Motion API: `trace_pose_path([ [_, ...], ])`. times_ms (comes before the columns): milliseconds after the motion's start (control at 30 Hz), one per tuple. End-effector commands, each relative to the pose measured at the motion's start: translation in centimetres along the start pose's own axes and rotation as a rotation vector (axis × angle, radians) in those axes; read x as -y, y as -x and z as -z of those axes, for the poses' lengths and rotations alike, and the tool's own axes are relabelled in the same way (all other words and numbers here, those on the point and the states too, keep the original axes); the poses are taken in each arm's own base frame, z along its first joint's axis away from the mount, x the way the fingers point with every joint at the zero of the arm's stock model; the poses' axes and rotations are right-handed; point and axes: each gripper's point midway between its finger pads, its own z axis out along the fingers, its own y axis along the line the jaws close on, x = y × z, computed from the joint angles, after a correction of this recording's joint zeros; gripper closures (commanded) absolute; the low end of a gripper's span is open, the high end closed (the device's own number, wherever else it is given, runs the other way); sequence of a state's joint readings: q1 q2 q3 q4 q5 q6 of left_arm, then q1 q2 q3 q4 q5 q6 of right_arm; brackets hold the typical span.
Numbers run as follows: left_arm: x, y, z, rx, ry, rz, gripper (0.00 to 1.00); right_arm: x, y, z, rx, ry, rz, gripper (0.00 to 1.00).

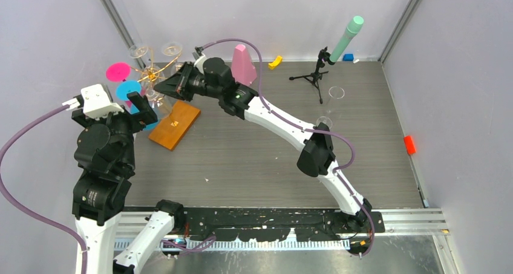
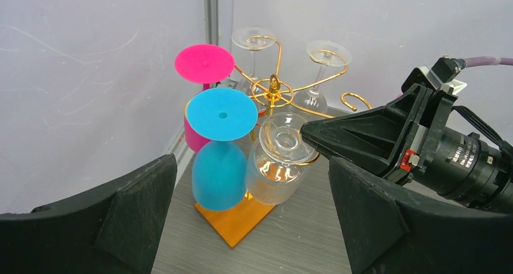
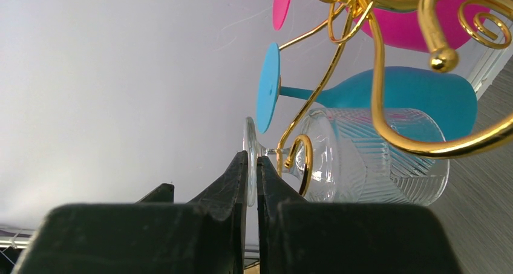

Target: Take the wine glass off the wine glass rack

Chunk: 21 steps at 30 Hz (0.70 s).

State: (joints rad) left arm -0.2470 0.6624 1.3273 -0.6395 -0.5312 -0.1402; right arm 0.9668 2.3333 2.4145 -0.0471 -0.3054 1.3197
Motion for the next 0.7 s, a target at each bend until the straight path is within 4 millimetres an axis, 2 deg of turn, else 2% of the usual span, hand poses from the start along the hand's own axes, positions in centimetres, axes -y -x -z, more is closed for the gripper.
trace_pose_path([
  [0, -0.5, 1.2, 0.1, 0.050, 0.021, 0.013, 0.01, -6.4, 1.8, 0.8, 0.090, 0.193, 0.054, 1.00],
  [667, -0.5, 1.1, 0.2, 0.050, 0.020, 0.013, 0.01, -4.1, 3.9, 0.0, 0.208, 0.108, 0.037, 1.00],
])
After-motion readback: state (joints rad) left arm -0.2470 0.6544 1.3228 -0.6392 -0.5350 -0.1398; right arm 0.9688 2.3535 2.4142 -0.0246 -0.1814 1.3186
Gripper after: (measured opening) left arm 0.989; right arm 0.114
